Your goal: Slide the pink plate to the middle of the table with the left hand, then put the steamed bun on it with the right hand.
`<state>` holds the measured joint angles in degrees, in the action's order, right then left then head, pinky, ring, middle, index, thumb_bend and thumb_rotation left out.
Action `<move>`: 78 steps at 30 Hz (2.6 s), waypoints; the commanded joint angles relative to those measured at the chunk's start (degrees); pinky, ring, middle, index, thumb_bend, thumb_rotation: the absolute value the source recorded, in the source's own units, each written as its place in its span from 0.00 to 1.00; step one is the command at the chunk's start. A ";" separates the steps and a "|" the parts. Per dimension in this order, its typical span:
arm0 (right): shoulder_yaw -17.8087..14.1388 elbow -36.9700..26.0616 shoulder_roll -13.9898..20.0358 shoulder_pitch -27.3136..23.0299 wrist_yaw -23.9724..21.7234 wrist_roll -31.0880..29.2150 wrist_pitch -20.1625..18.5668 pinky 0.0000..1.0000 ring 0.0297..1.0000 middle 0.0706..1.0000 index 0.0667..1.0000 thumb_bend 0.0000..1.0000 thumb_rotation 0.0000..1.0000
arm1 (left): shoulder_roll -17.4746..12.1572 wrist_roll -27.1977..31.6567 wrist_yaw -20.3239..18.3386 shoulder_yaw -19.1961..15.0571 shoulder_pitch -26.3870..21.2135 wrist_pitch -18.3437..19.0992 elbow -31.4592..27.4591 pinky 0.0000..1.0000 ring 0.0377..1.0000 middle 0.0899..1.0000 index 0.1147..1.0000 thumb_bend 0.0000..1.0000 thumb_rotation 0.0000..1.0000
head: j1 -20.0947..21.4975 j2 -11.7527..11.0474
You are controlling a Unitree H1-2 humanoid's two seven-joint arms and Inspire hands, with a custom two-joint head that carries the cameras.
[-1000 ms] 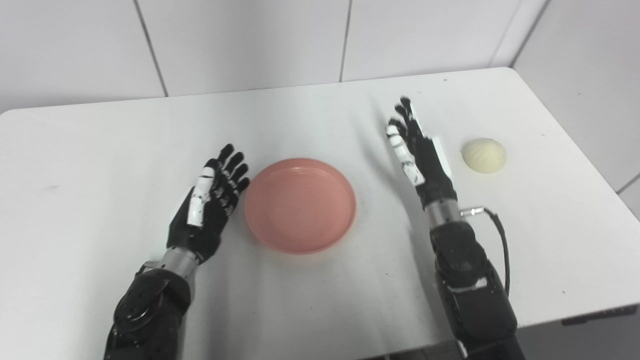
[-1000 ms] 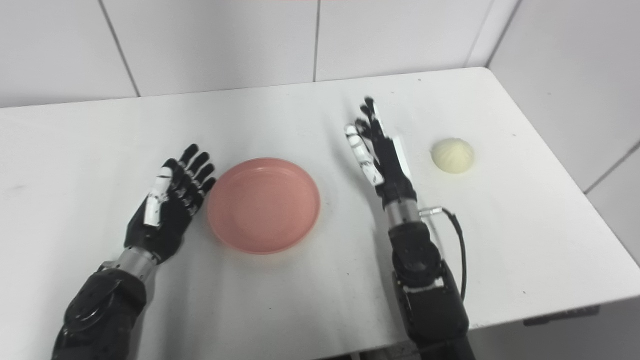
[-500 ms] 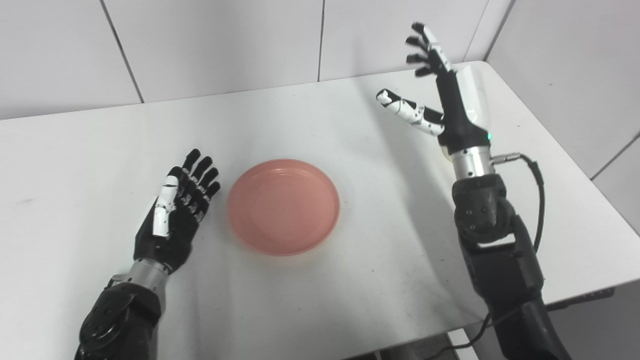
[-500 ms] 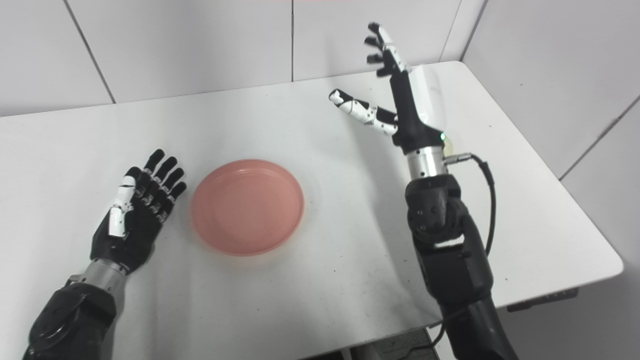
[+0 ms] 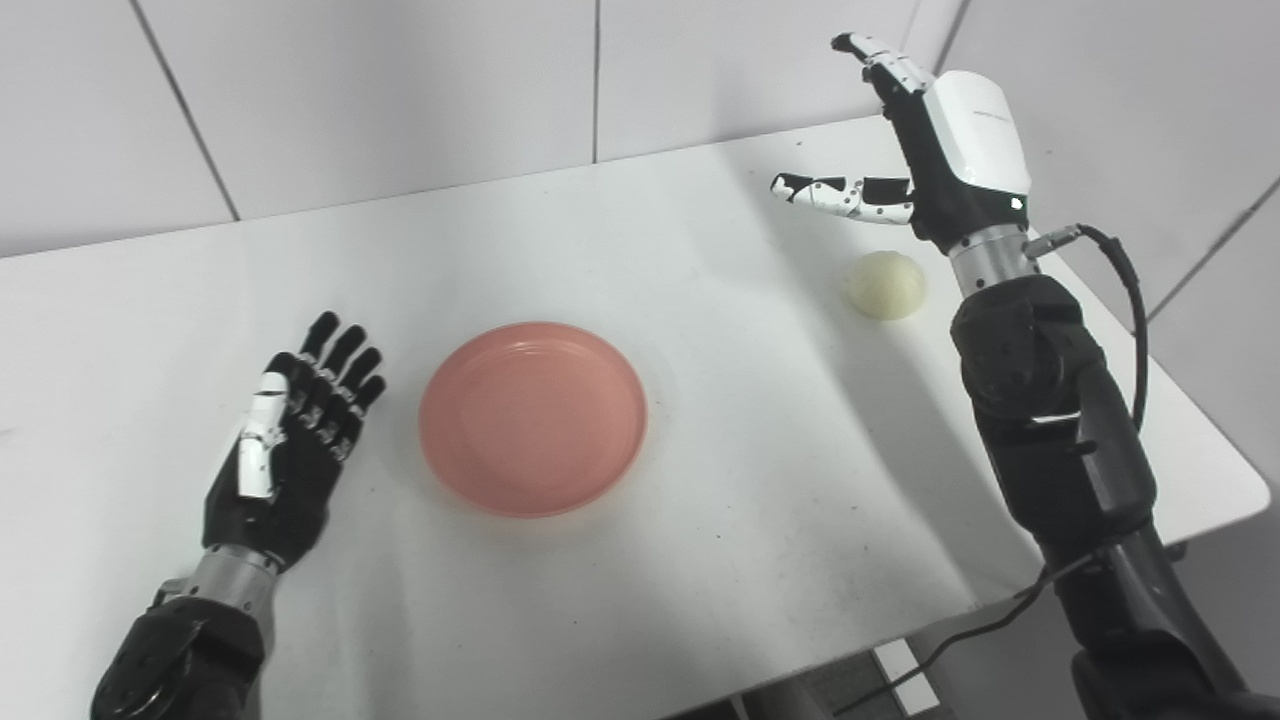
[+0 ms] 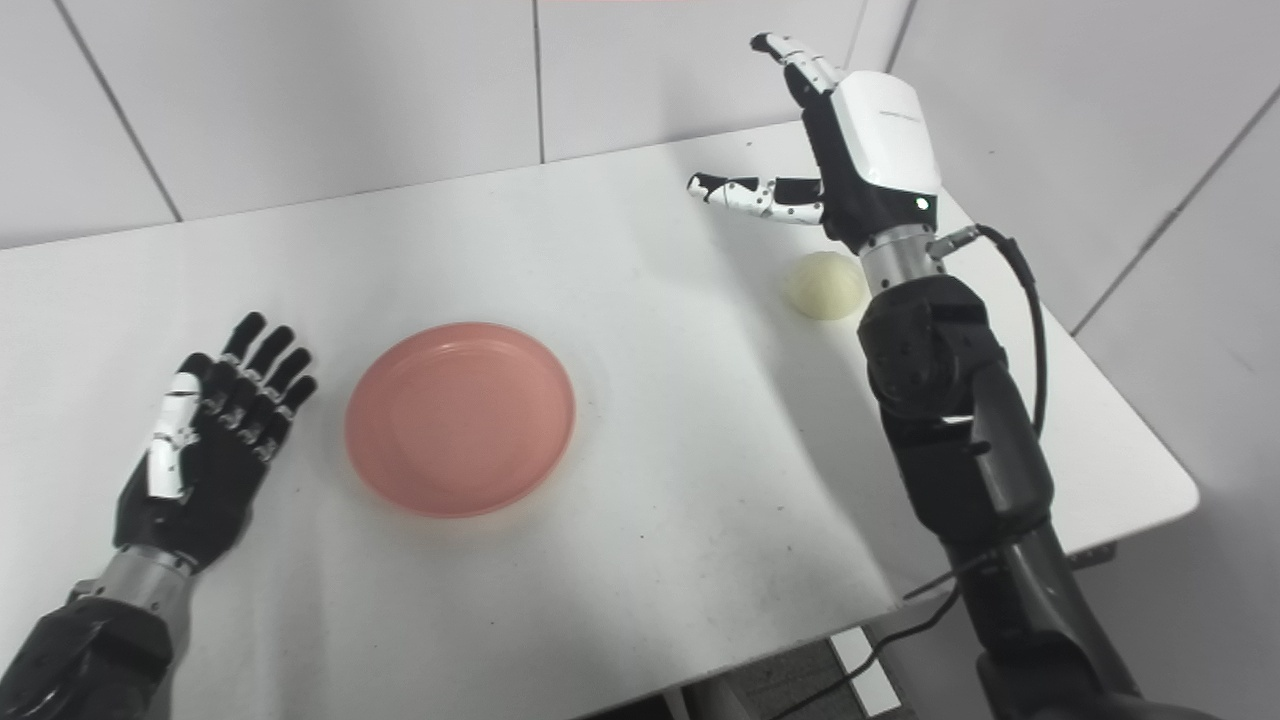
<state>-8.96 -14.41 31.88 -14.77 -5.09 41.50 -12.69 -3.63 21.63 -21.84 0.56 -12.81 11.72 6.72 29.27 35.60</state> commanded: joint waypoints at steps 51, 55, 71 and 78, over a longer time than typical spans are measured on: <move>5.35 11.08 9.07 0.11 -13.56 -1.42 -14.20 0.73 0.85 0.89 0.88 0.84 0.52 | -2.93 0.08 -0.06 -0.69 2.47 2.92 2.20 0.99 0.98 0.98 0.97 0.39 1.00 | 1.39 1.00; 5.17 11.55 8.75 -0.23 -14.71 -0.66 -14.20 0.71 0.84 0.88 0.86 0.85 0.47 | -2.82 0.32 -0.08 -0.74 2.55 3.00 2.00 0.99 0.98 0.98 0.97 0.39 1.00 | 1.25 1.19; 5.85 14.34 9.47 -1.29 -15.13 2.83 -14.11 0.72 0.84 0.88 0.86 0.84 0.43 | -2.61 0.23 0.48 -0.60 2.98 3.70 0.85 0.98 0.97 0.97 0.96 0.40 1.00 | 0.67 1.64; 5.89 15.24 8.43 -2.28 -13.86 3.08 -14.13 0.73 0.83 0.86 0.85 0.79 0.37 | -2.43 0.48 0.74 -0.56 3.17 4.39 0.00 0.98 0.97 0.97 0.96 0.40 1.00 | 0.45 1.72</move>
<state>-2.57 1.44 38.97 -14.33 -21.28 43.70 -26.65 -5.48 22.87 -22.15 -0.40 -11.75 12.26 5.35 29.79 37.35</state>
